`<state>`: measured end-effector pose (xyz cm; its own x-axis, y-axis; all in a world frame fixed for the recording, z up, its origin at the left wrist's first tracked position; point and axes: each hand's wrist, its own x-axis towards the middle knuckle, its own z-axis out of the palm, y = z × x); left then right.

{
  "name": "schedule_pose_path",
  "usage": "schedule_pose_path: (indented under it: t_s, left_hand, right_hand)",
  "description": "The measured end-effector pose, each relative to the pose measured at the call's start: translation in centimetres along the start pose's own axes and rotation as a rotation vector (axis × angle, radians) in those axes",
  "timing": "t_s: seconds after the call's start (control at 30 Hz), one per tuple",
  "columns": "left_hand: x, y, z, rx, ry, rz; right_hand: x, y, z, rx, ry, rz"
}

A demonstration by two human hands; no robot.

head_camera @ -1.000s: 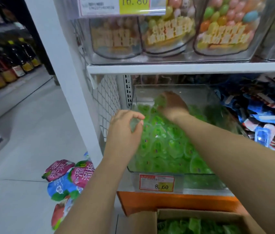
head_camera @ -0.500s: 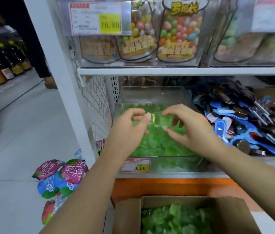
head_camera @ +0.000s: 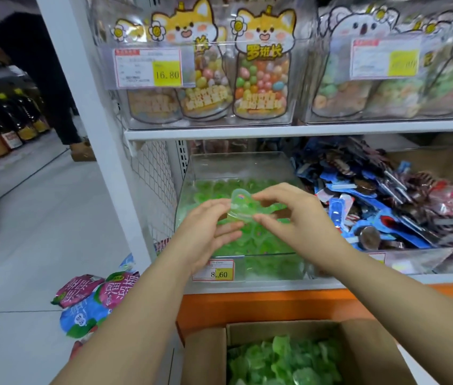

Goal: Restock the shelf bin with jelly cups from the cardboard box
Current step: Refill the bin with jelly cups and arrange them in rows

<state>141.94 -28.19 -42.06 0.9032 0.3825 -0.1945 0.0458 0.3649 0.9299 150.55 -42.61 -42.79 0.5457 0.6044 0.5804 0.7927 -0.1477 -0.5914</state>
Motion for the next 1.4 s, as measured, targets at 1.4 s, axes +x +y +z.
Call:
schedule_pose_path:
  t_s: [1.4]
  left_hand:
    - [3.1, -1.6, -3.6, 0.568, 0.183, 0.087]
  right_hand:
    - [0.2, 3.9, 2.6, -0.510, -0.698, 0.201]
